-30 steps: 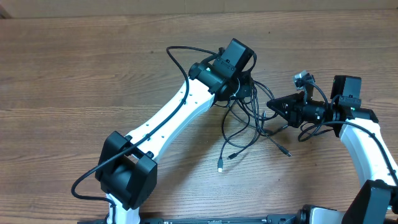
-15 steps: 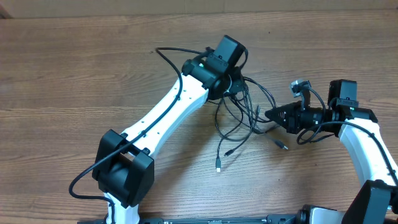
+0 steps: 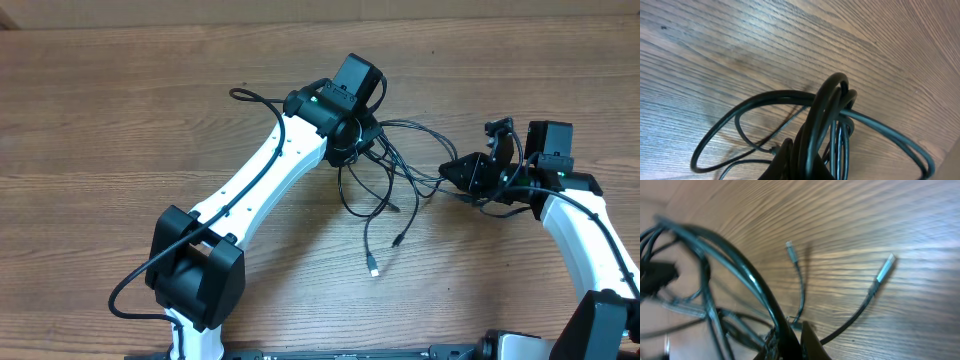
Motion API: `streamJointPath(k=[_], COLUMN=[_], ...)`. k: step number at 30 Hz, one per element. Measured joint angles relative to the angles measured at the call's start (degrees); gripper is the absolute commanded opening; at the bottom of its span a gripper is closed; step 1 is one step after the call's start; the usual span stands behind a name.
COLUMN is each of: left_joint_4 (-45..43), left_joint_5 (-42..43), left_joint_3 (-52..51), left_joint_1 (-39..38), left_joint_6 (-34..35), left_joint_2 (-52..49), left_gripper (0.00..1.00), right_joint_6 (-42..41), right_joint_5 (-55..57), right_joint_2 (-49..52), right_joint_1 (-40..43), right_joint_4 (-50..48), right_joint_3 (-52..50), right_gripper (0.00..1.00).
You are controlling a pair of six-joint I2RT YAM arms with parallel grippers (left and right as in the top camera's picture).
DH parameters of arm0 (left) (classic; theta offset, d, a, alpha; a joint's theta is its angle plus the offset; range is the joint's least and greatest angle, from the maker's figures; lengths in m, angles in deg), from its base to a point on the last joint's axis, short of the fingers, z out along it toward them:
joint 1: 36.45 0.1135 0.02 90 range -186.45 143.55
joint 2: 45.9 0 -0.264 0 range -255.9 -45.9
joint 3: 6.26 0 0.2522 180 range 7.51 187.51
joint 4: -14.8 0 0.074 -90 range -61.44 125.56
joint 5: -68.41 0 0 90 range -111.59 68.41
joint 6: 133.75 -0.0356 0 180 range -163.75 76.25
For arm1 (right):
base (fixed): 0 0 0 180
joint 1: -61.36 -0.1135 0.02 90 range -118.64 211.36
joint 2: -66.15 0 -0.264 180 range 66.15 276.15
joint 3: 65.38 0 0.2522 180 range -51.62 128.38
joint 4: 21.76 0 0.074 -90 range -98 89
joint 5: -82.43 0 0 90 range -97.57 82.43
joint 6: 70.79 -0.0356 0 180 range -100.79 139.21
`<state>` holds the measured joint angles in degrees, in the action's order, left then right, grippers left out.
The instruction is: Untangle cables
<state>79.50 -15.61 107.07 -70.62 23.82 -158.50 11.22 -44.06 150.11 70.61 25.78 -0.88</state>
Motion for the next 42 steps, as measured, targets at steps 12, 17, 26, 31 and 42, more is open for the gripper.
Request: streamJointPath(k=[12,17,26,31,42], left_joint_4=[-4.94,-5.20,-7.23,-9.77,-10.49], left_joint_5=[3.54,11.72,18.88,19.76,20.00], left_joint_3=[-0.02,0.00,-0.02,0.00,0.00], left_joint_1=[4.68,4.13,0.68,-3.17,-5.99], left_joint_6=[-29.57,-40.26,-45.22,-45.55,-45.55], left_joint_2=[-0.15,-0.15,-0.15,-0.15,-0.15], left_gripper=[0.04,0.04,0.04,0.04,0.04], right_joint_6=[3.39,15.58,24.81,27.80,30.34], right_joint_5=[4.76,-5.90,-15.26,-17.53,-17.40], right_joint_2=[0.02,0.02,0.02,0.02,0.02], right_joint_1=[1.92,1.88,1.81,0.70,-0.46], right_joint_4=[-6.03,-6.23,-7.74,-8.70,-12.09], right_joint_3=[-0.02,-0.02,-0.02,-0.02,-0.02], right_gripper=[0.49,0.30,0.20,0.30,0.23])
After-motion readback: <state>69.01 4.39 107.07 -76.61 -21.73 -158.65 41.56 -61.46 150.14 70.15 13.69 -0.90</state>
